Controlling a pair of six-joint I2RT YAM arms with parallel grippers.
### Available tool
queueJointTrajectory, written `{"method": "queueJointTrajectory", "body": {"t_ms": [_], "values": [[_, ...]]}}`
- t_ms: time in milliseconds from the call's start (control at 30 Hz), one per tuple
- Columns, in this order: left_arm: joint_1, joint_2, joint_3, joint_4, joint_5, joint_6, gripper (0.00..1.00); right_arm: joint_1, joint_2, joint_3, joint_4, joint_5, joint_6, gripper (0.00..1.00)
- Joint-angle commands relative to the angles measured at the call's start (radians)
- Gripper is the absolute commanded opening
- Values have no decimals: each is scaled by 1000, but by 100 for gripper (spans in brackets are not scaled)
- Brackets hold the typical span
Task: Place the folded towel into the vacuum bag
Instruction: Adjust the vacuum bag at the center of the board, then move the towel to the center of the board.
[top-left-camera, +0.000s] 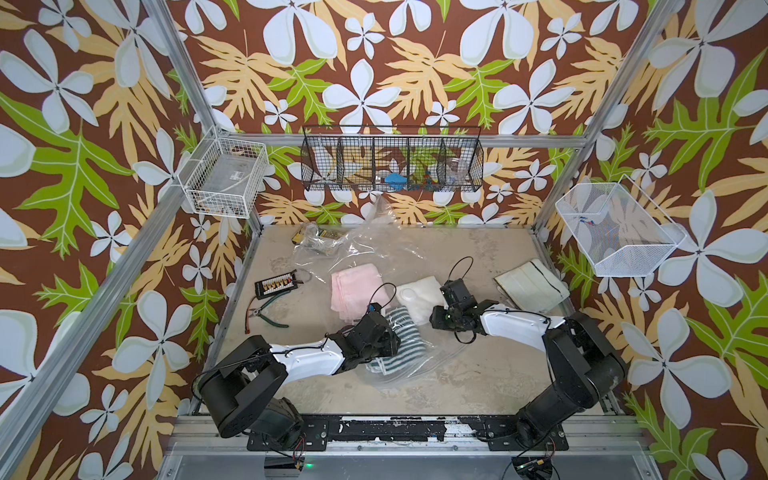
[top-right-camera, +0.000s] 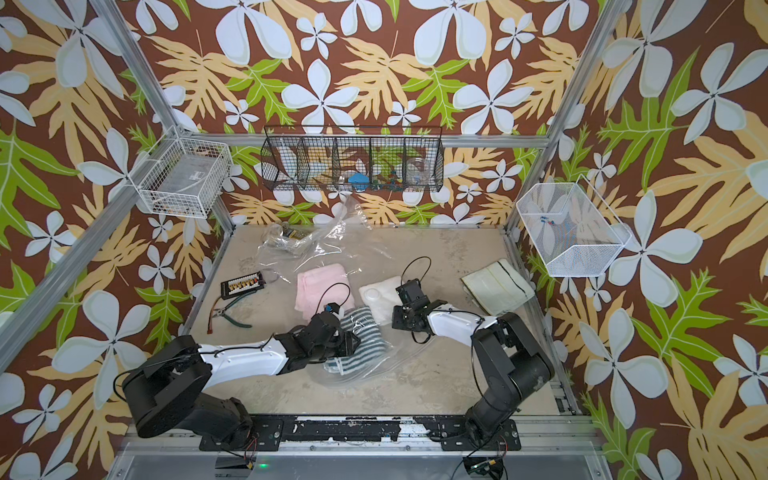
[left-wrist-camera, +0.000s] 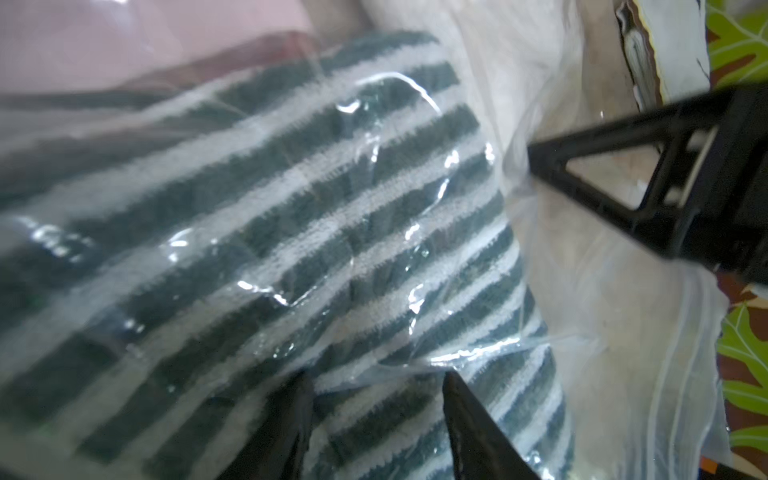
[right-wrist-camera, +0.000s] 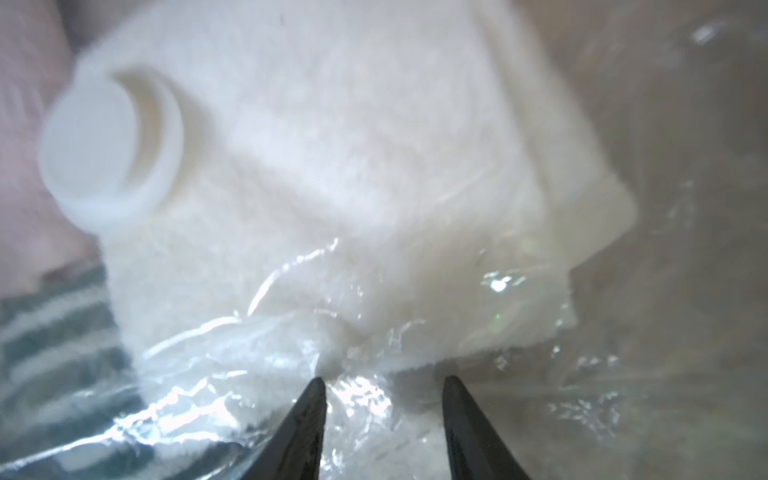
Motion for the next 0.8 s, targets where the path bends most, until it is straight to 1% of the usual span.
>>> {"method": "queueJointTrajectory", "body": {"t_ms": [0, 67, 100, 200, 267, 333, 367, 433, 500, 533, 600, 700, 767], "values": [[81, -17, -9, -124, -106, 29, 53, 53, 26, -13, 101, -114, 104, 46], [128, -37, 11, -156, -129, 63, 53, 59, 1, -17, 107, -171, 122, 46], [139, -45, 22, -168, -129, 75, 53, 47, -22, -14, 93, -180, 115, 46], [142, -79, 61, -199, -104, 96, 53, -48, -118, 24, -24, -141, 47, 50], [140, -104, 81, -210, -53, 93, 53, -131, -156, 77, -128, -68, -24, 57], [128, -139, 102, -225, -39, 92, 53, -214, -156, 143, -237, 68, -97, 66], [122, -155, 111, -231, -38, 96, 53, -253, -146, 167, -270, 120, -119, 68], [114, -177, 142, -247, -32, 111, 54, -330, -119, 200, -302, 266, -136, 75], [104, -188, 170, -256, -23, 122, 54, -390, -79, 225, -301, 344, -132, 82], [101, -190, 184, -255, -12, 124, 54, -415, -51, 244, -301, 379, -126, 83], [92, -189, 210, -249, 17, 133, 54, -456, 8, 284, -296, 418, -117, 86], [85, -167, 237, -245, 61, 157, 54, -487, 115, 369, -311, 482, -104, 87], [84, -157, 238, -240, 78, 169, 54, -505, 179, 425, -324, 491, -96, 88]]}}
